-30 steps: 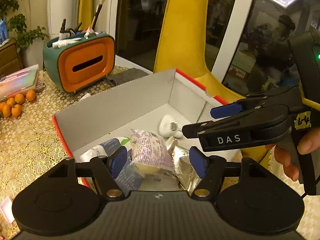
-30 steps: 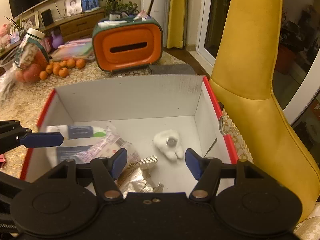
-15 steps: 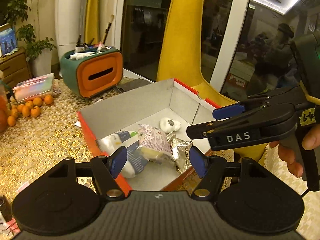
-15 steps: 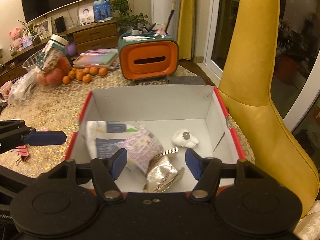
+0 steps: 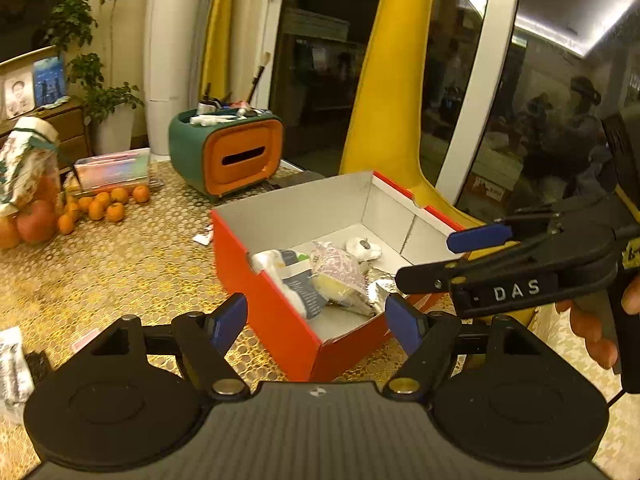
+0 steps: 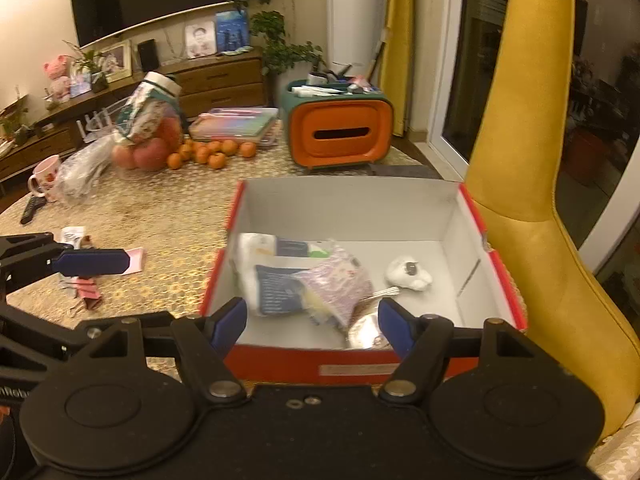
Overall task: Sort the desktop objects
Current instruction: 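Move both open tools back toward the white cable and pink clip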
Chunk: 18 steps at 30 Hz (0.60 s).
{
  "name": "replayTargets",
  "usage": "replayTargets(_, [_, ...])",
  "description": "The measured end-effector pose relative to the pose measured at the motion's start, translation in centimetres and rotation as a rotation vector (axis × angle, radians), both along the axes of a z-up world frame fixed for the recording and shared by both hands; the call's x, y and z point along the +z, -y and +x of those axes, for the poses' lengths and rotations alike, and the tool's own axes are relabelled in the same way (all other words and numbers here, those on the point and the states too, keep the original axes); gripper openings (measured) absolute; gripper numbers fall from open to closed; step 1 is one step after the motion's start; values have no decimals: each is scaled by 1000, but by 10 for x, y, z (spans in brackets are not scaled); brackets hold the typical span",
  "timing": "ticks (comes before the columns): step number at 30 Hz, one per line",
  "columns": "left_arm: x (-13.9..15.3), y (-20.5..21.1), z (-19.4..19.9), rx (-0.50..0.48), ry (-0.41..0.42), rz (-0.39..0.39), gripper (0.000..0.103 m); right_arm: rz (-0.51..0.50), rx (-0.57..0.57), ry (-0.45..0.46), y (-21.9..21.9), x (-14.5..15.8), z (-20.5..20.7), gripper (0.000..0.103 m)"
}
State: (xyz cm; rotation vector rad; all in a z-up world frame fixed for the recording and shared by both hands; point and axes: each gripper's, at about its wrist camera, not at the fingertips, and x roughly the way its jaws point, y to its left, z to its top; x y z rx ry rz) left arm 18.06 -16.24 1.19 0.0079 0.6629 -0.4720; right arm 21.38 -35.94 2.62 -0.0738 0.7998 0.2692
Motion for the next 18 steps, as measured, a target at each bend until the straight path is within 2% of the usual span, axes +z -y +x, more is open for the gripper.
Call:
replayTargets(2, [-1,-9,-6,16,11,-3,81,6,8,11,-7,0,-7,75])
replayTargets(13, [-11,-67,-34,78,-1,-15,85,36,45,10,-44,-8,-34,83])
replayTargets(18, [-19,-97,-51,84,-9,-39,91,48,55,14,-65,-13,-45,86])
